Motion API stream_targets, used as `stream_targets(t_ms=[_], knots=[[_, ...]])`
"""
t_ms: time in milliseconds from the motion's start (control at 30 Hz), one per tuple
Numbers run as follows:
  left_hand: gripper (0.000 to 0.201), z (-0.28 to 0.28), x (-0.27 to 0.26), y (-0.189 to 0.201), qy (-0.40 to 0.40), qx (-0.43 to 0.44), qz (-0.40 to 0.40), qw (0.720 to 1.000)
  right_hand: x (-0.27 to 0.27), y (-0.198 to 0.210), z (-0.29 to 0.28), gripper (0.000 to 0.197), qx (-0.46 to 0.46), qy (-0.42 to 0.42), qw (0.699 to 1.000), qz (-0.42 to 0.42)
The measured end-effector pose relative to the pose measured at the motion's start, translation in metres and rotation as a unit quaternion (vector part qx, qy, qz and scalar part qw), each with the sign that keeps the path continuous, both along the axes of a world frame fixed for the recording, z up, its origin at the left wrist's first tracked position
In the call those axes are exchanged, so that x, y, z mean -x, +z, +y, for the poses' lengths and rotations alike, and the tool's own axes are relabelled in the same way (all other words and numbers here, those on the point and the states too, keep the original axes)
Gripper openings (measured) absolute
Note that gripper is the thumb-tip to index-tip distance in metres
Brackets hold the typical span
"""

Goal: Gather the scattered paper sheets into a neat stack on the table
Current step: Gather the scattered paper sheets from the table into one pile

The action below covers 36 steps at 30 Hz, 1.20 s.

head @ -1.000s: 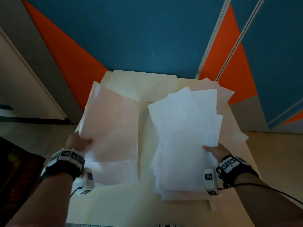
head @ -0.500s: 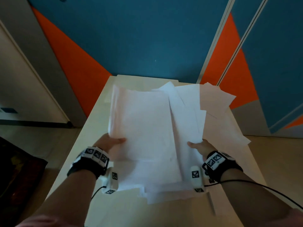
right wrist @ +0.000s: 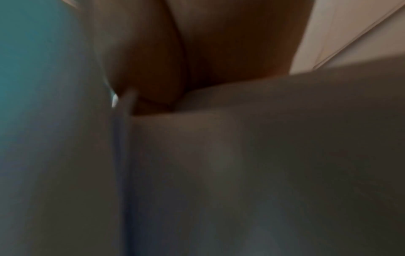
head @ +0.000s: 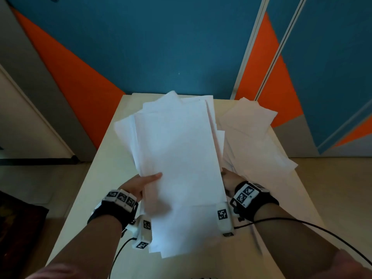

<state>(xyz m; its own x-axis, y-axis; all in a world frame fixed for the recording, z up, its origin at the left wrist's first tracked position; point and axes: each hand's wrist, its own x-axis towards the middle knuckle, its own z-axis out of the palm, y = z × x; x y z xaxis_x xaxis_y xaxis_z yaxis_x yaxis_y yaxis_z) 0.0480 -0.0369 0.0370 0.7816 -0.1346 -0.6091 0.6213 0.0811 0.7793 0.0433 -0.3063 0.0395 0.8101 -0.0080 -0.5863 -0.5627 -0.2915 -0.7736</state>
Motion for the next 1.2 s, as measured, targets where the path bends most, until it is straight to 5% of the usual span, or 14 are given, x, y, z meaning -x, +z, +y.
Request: stream_targets(t_ms=[100, 200, 300, 467, 800, 1200], knots=[[0.047, -0.002, -0.001, -0.002, 0.001, -0.103, -0.015, 0.995, -0.006, -0.012, 0.000, 0.059, 0.015, 0.035, 0.999, -0.019], [0.050, -0.008, -0.007, -0.002, -0.001, -0.243, -0.051, 0.969, 0.003, 0.004, 0.013, 0.038, -0.023, 0.026, 0.999, -0.024], [0.044, -0.013, -0.012, -0.003, 0.012, -0.295, -0.082, 0.952, 0.008, 0.007, 0.013, 0.026, -0.064, 0.003, 0.998, -0.025], [0.047, -0.010, -0.015, -0.008, 0.038, -0.315, -0.084, 0.945, 0.021, 0.010, -0.014, 0.016, -0.084, -0.041, 0.995, -0.027], [0.044, -0.024, -0.034, -0.013, 0.029, -0.306, -0.091, 0.947, 0.021, 0.007, -0.092, 0.013, 0.055, -0.122, 0.991, -0.001], [0.048, -0.083, -0.080, -0.017, 0.091, -0.315, -0.054, 0.943, -0.079, 0.010, -0.208, 0.013, 0.174, -0.146, 0.974, 0.011]])
